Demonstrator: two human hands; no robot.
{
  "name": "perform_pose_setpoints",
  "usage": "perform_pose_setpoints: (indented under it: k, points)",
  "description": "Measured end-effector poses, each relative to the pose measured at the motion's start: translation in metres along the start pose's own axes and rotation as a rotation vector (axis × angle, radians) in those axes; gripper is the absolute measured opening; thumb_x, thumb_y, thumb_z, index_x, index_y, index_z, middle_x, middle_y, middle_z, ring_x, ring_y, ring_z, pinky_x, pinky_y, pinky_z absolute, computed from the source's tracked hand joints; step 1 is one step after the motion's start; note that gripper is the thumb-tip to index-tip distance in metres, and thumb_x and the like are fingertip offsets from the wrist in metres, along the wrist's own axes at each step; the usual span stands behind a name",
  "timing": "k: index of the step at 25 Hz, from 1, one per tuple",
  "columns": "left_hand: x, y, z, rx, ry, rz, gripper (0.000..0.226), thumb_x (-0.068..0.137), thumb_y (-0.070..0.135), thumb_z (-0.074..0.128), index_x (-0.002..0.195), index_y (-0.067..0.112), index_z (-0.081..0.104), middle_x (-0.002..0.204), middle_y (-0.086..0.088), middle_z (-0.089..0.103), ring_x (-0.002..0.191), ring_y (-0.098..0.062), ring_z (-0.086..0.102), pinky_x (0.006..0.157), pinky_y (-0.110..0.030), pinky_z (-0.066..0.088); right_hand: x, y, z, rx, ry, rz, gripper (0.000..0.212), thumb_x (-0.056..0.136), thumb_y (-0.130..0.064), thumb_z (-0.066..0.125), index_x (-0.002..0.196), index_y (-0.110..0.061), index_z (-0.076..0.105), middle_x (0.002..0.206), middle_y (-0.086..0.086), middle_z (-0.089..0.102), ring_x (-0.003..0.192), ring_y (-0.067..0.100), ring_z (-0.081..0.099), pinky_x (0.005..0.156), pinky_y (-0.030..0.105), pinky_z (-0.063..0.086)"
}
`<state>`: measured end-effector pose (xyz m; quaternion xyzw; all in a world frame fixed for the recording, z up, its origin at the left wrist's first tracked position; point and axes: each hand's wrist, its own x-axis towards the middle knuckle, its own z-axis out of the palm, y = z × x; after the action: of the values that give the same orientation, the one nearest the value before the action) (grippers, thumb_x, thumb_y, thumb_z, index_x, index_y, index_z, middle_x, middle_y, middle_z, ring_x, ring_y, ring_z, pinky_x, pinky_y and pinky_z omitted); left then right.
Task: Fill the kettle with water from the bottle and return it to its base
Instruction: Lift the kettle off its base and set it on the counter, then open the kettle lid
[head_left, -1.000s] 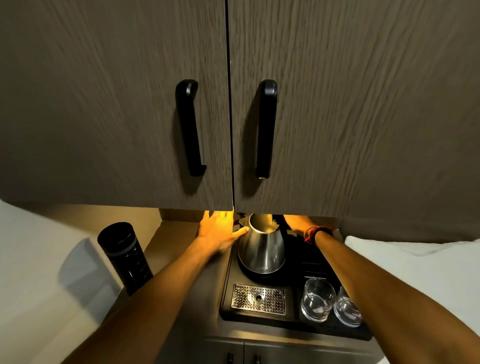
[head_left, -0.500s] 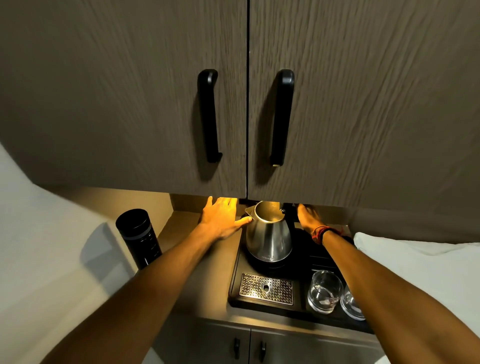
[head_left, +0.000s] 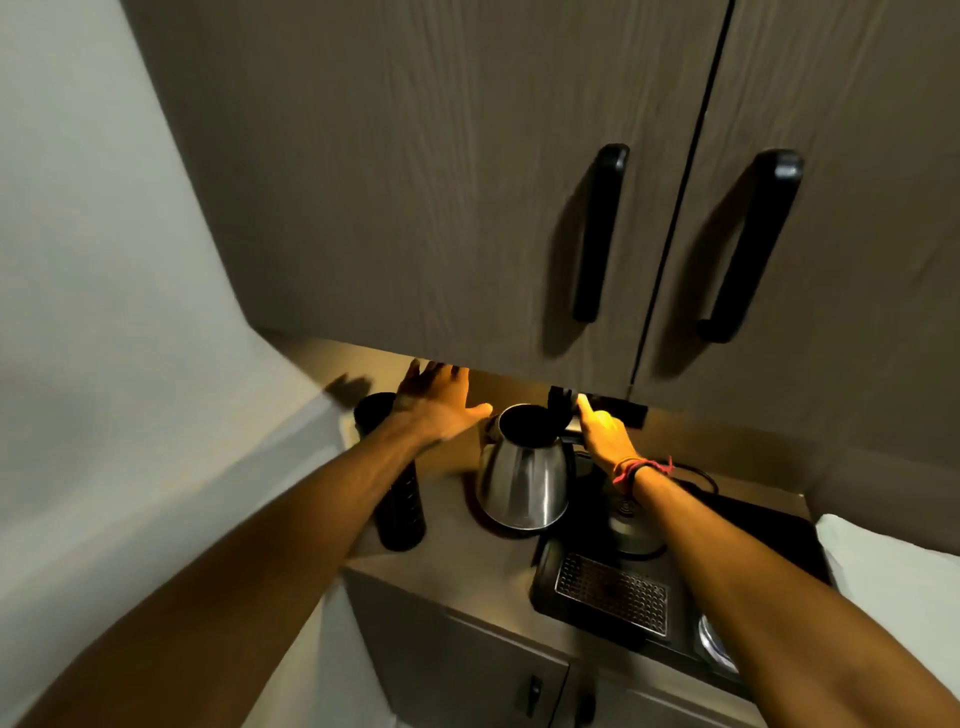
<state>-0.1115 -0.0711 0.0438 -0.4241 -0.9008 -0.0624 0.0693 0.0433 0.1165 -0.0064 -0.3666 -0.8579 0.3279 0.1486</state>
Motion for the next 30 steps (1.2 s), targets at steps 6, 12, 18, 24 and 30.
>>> perform_pose_setpoints:
  k: [6,12,18,24,30]
  points:
    - [-0.019,-0.063,-0.007,0.104,-0.167,-0.036,0.086,0.085,0.064,0.051,0.15,0.014,0.025,0.154,-0.012,0.033,0.139,-0.032,0.035,0.112,-0.052,0.029,0.007,-0.01,0.056,-0.187,-0.117,-0.176,0.031,0.101,-0.024,0.032,0.128,-0.017,0.046,0.098,0.026,0.062,0.087,0.036,0.06,0.079,0.039,0.043]
    - [-0.033,-0.096,-0.004,-0.055,-0.131,0.009,0.078,0.08,0.048,0.067,0.144,0.015,0.037,0.142,-0.009,0.042,0.129,-0.029,0.04,0.095,-0.041,0.047,0.014,-0.001,0.088,-0.199,-0.166,-0.237,0.035,0.102,-0.024,0.029,0.13,-0.011,0.043,0.08,0.015,0.055,0.068,0.022,0.052,0.071,0.031,0.036]
    - [-0.029,-0.097,-0.01,0.112,-0.166,-0.068,0.085,0.078,0.069,0.06,0.137,0.011,0.04,0.131,-0.017,0.053,0.116,-0.034,0.054,0.084,-0.043,0.05,0.02,-0.01,0.081,-0.039,-0.079,-0.113,0.052,0.095,-0.052,0.029,0.097,-0.006,0.053,0.109,0.022,0.055,0.092,0.033,0.054,0.083,0.046,0.045]
    - [-0.02,-0.098,-0.022,0.03,-0.348,-0.054,0.087,0.074,0.074,0.06,0.141,0.023,0.037,0.138,-0.01,0.045,0.125,-0.033,0.047,0.095,-0.047,0.04,0.019,-0.005,0.078,-0.348,-0.041,-0.226,0.062,0.098,-0.046,0.026,0.147,-0.009,0.032,0.158,0.015,0.023,0.147,0.032,0.02,0.117,0.052,0.021]
    - [-0.019,-0.095,-0.026,0.128,-0.327,-0.045,0.09,0.074,0.075,0.061,0.142,0.023,0.033,0.143,-0.009,0.045,0.128,-0.034,0.047,0.1,-0.052,0.039,0.021,-0.005,0.077,-0.461,-0.044,-0.222,0.065,0.099,-0.048,0.016,0.154,-0.015,0.012,0.164,0.006,0.003,0.151,0.026,0.0,0.122,0.048,0.006]
